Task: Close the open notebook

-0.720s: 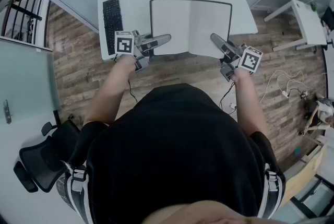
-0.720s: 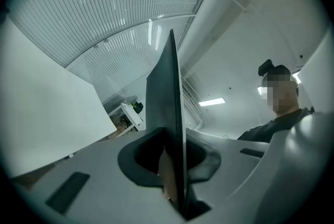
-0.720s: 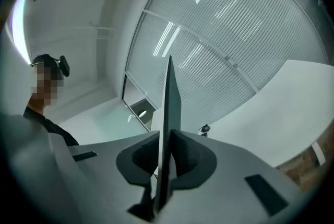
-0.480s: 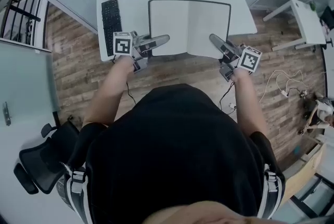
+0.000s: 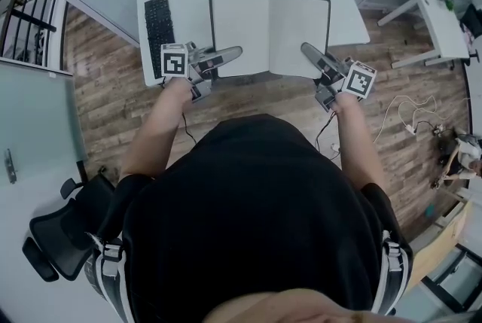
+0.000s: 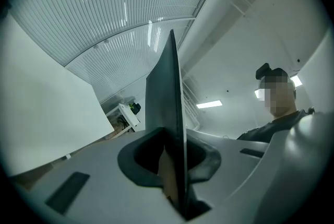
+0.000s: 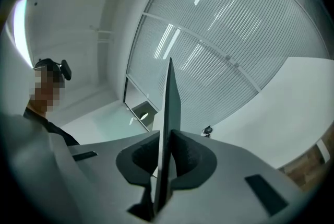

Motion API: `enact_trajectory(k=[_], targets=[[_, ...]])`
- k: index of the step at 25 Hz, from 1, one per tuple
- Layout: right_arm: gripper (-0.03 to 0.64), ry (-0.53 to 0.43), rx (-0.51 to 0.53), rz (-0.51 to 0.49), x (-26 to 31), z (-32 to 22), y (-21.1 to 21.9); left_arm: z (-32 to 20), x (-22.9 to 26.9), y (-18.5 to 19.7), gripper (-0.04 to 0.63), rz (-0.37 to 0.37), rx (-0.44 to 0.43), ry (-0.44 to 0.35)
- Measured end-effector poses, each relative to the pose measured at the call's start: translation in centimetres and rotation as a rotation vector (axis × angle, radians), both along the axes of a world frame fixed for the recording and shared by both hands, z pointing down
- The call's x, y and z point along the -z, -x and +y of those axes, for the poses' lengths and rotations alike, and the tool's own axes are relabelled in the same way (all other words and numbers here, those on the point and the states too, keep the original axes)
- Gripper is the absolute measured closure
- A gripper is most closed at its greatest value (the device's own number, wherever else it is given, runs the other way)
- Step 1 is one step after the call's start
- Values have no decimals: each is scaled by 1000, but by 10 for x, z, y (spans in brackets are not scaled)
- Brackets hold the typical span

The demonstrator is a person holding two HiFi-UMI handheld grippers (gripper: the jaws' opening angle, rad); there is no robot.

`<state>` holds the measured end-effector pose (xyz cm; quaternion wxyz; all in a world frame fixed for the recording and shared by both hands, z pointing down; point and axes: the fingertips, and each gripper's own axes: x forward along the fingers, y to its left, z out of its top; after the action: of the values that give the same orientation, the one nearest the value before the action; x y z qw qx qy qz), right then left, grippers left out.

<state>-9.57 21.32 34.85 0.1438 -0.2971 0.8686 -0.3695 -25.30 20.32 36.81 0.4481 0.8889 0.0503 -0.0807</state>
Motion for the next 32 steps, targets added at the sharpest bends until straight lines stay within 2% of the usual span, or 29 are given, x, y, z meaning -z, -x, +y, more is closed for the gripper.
enact_trajectory(k=[7, 11, 15, 18, 22, 32], targets=[[555, 26, -24, -2, -3, -5, -11, -4, 1, -10, 536, -9, -11, 6], [555, 38, -25, 10, -7, 4, 9, 6, -2, 10, 534, -1, -16, 14], [555, 57, -37, 9, -14, -19, -23, -17, -8, -22, 534, -15, -21, 34], [555, 45, -32, -3, -15, -17, -27, -15, -6, -28, 534, -14, -21, 33], [555, 51, -9, -21, -17, -36, -56, -37, -11, -57, 534, -41, -17, 40], [555, 36, 4, -41, -17, -40, -54, -33, -4, -57, 531, -29, 9, 46]])
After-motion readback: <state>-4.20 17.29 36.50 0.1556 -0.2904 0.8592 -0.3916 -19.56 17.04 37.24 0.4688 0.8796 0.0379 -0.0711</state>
